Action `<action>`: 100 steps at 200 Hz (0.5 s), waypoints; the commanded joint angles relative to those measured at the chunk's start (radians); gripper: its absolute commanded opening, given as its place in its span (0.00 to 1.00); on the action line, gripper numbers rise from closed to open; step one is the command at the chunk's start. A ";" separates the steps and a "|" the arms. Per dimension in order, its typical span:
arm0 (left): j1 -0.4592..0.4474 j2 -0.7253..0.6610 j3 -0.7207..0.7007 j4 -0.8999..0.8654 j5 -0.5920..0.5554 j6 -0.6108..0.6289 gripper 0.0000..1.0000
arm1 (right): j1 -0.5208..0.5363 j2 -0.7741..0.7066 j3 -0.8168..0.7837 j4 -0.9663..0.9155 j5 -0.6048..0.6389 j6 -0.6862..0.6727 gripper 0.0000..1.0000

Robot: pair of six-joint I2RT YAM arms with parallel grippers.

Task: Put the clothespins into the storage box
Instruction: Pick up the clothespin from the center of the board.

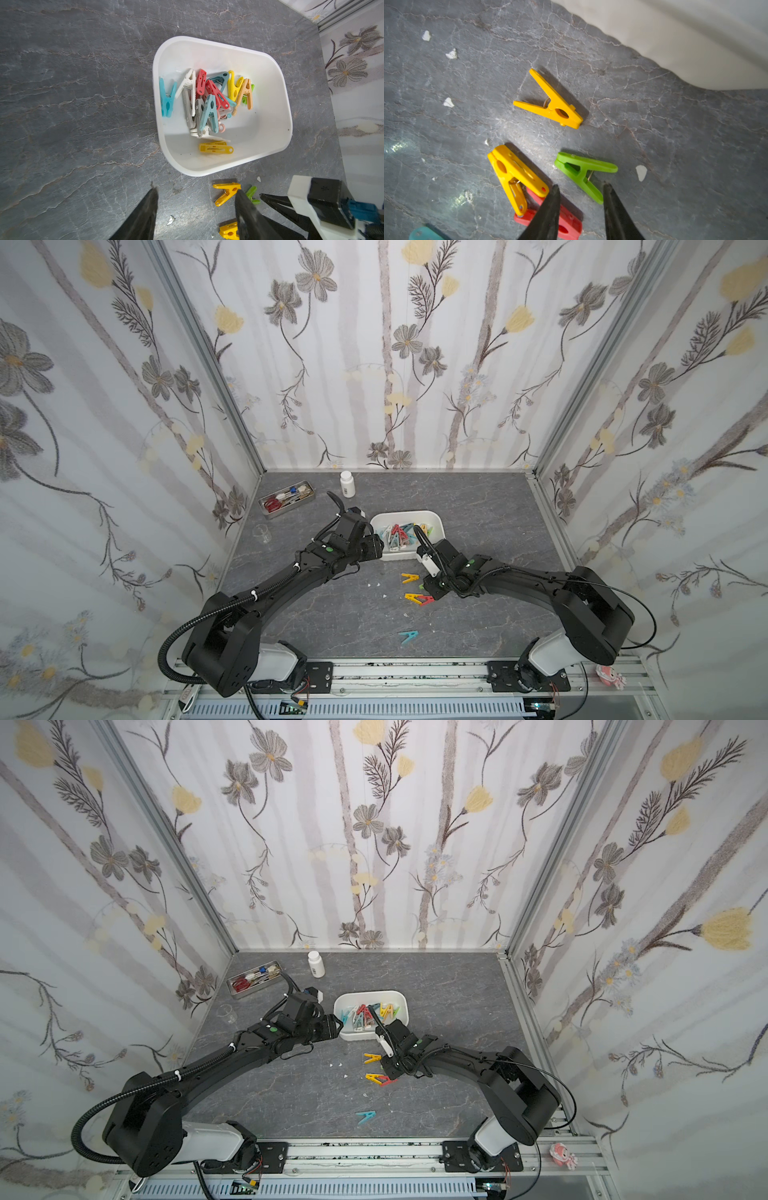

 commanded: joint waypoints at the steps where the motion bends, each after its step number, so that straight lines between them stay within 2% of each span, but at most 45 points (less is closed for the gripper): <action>1: 0.001 0.001 -0.002 0.016 -0.008 -0.001 0.59 | 0.003 0.016 -0.003 0.022 -0.020 -0.002 0.36; 51: 0.002 -0.006 -0.008 0.010 -0.011 -0.001 0.59 | 0.005 0.034 -0.003 0.025 -0.016 0.001 0.36; 100: 0.002 0.000 -0.008 0.014 -0.011 0.000 0.59 | 0.007 0.067 -0.007 0.028 -0.031 0.010 0.28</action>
